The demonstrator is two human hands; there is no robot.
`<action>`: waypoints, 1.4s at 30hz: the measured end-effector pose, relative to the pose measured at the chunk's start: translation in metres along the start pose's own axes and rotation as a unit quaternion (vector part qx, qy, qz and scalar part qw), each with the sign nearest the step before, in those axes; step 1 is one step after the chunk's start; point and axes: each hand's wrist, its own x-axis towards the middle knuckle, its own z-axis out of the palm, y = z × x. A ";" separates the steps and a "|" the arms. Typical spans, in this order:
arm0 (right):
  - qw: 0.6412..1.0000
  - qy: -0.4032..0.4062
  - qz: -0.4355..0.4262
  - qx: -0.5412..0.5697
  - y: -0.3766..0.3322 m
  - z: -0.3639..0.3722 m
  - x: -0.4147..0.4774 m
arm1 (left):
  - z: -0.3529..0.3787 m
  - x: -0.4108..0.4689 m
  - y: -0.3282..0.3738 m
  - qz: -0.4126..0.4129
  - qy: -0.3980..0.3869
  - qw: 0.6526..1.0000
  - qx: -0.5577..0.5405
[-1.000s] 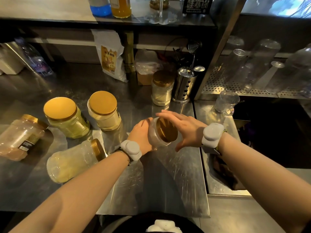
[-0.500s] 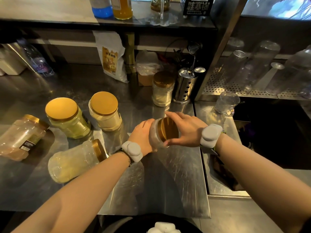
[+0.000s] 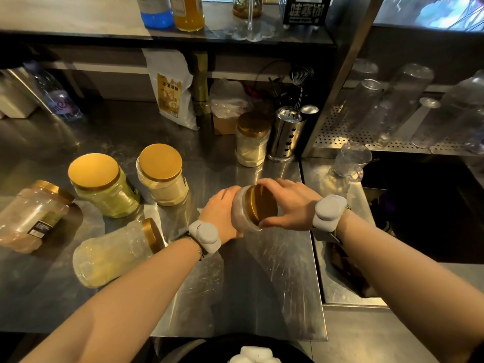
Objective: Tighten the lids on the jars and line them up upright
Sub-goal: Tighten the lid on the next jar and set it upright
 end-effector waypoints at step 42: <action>0.998 0.031 -0.046 -0.026 -0.003 -0.007 0.003 | 0.008 0.008 -0.016 -0.029 -0.022 0.999 -0.005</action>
